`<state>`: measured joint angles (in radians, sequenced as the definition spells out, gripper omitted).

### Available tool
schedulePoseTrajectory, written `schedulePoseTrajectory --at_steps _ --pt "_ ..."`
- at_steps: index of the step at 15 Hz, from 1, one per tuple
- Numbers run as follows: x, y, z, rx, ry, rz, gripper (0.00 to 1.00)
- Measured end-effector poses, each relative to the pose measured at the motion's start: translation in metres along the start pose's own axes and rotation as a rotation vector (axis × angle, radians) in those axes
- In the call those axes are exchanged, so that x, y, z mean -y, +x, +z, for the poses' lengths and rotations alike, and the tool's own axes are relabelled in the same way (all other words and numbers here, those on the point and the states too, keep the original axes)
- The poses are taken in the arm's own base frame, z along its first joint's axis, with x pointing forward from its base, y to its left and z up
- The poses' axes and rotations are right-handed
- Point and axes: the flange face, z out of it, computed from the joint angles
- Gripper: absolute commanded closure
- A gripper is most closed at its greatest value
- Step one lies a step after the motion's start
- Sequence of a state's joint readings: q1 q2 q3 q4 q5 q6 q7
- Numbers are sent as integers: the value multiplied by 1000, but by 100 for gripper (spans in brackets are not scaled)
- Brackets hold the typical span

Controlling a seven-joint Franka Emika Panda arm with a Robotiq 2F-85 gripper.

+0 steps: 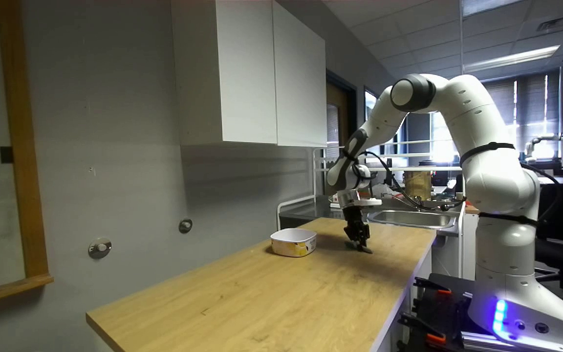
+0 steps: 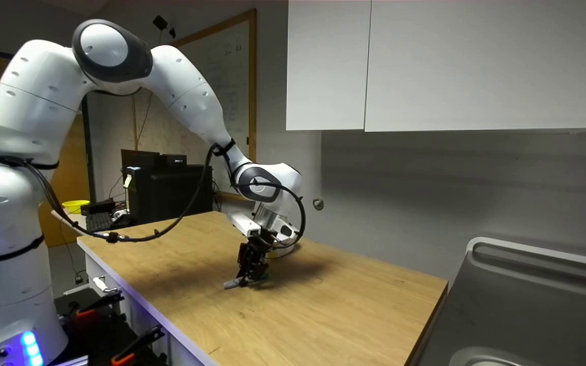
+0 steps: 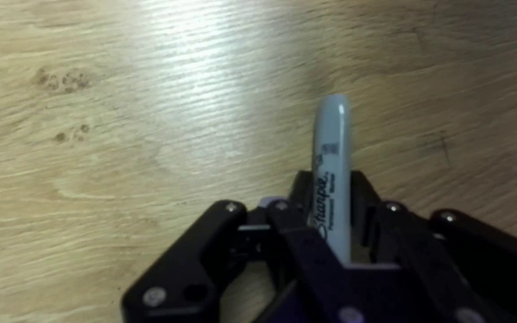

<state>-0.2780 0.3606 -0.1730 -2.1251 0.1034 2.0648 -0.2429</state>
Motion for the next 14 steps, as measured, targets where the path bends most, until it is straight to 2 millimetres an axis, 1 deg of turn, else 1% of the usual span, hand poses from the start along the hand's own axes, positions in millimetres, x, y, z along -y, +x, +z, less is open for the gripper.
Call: schedulePoseTrajectory --at_steps 1,2,3,7,9,11,14 --pt "0 -1 -3 -3 -1 0 94" --pt "0 -1 -4 -6 -1 -1 97" --pt "0 -1 -4 -7 -2 -1 94" --pt "2 -1 -4 -8 -3 0 94" --pt "6 -1 -11 -18 -6 -2 94" --pt "17 -3 -32 -45 -10 -12 94" --pt "44 -14 -83 -88 -31 -29 94"
